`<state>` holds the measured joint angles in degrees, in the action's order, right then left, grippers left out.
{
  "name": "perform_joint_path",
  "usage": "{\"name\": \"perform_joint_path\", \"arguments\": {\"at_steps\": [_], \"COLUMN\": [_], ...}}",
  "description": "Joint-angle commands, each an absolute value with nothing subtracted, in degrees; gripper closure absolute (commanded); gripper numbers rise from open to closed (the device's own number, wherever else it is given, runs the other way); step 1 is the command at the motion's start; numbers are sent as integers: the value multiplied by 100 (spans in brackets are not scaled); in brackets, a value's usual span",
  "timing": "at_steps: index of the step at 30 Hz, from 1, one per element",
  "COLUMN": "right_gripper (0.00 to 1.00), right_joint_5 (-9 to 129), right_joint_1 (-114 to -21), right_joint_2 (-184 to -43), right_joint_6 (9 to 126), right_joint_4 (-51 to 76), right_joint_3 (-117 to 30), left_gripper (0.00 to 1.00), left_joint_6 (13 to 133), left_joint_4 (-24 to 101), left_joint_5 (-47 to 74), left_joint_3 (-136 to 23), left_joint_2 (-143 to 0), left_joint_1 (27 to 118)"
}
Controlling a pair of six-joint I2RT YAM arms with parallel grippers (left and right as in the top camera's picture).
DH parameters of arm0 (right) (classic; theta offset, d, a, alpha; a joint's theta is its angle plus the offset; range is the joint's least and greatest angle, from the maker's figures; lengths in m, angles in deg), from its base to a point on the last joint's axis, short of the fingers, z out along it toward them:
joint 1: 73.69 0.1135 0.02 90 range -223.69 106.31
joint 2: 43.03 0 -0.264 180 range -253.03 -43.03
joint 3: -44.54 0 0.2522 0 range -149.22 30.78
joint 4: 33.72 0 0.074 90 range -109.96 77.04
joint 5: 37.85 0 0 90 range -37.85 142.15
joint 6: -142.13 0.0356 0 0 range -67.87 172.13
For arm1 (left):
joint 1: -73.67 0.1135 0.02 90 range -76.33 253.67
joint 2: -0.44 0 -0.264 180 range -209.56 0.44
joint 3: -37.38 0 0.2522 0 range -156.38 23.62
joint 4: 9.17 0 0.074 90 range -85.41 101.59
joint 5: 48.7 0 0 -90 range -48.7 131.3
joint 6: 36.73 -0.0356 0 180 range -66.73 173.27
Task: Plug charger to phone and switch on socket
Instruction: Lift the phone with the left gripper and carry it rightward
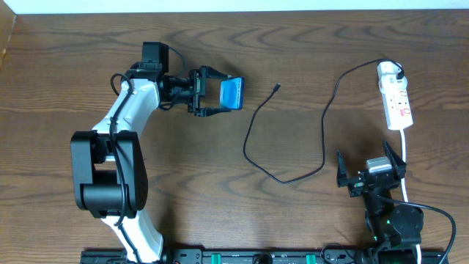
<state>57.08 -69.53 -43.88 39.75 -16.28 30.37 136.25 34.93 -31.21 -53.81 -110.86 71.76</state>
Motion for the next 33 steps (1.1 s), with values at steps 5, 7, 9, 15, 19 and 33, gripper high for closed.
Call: {"name": "perform_joint_path", "arguments": {"at_steps": [5, 7, 9, 15, 19, 33], "right_gripper": [1, 1, 1, 1, 1, 1], "right_joint_5": [5740, 5740, 5740, 5740, 5740, 5740], "right_joint_1": [-6914, -6914, -6914, -6914, -6914, -6914], "right_joint_2": [-4353, -4353, -4353, -4353, -4353, -4353], "right_joint_6": [4028, 4030, 4028, 4030, 4030, 4030], "right_joint_4": [-1606, -1606, -1606, -1606, -1606, -1606], "right_joint_3": [3046, 3046, 3046, 3046, 3046, 3046], "left_gripper": [35, 35, 35, 35, 35, 36], "left_joint_6": [13874, 13909, 13940, 13933, 13931, 13937], "left_joint_4": [3485, 3485, 3485, 3485, 3483, 3485], "left_joint_5": [-3667, -3722, -3779, -3781, -3779, -3357], "left_joint_3": [-5549, -5549, -5549, -5549, -5549, -5549], "left_joint_2": [-10927, -10927, -10927, -10927, -10927, -10927], "left_joint_1": [7211, 7211, 7211, 7211, 7211, 7049]}}
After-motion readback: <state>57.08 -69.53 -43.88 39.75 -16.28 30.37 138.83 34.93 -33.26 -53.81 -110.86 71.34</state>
